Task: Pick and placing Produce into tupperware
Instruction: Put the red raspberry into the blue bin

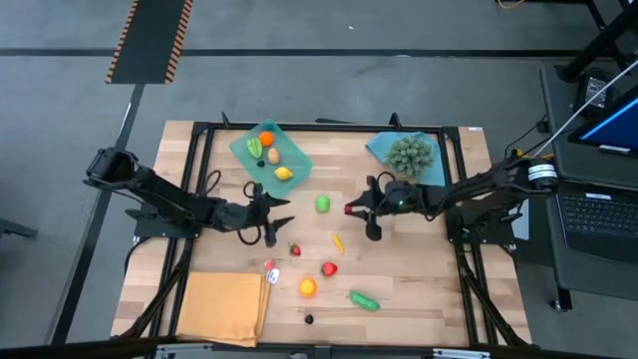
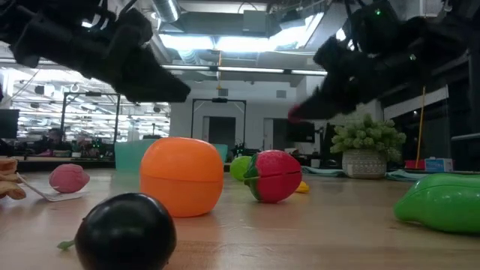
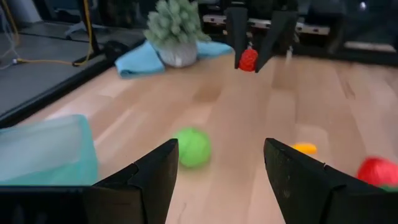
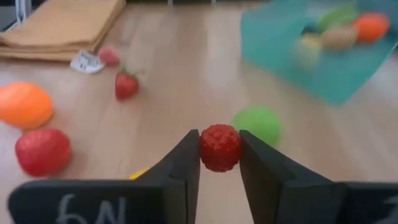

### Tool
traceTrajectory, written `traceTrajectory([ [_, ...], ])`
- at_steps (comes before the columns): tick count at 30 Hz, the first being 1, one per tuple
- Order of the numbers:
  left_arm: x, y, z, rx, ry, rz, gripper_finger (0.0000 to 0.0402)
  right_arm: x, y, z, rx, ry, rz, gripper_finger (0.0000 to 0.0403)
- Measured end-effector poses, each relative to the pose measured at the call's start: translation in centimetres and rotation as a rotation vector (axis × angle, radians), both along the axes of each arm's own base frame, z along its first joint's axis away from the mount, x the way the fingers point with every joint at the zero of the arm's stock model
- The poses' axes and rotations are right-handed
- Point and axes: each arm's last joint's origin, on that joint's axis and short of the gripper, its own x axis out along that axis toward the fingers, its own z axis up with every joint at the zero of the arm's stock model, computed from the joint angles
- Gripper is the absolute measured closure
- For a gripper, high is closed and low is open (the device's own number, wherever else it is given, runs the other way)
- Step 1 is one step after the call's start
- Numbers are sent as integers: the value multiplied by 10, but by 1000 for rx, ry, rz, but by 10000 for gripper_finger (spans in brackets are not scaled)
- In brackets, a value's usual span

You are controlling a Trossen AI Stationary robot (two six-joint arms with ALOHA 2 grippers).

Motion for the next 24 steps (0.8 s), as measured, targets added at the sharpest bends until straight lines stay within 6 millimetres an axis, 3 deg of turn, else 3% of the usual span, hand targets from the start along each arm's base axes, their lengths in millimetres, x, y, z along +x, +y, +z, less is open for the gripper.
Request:
traceTrajectory([
  [4, -2, 10, 13, -73, -88, 55, 173, -3, -7, 12, -98, -47, 11, 307],
  [9, -5, 27, 26, -309, -215, 31, 173, -4, -12, 15, -237, -54, 40, 307],
  [16, -5, 50, 29, -600, -277, -3, 173, -4, -20, 17, -318, -65, 36, 307],
  [24, 0, 64, 21, -693, -275, 19, 173, 24, -22, 13, -330, -45, 99, 307],
])
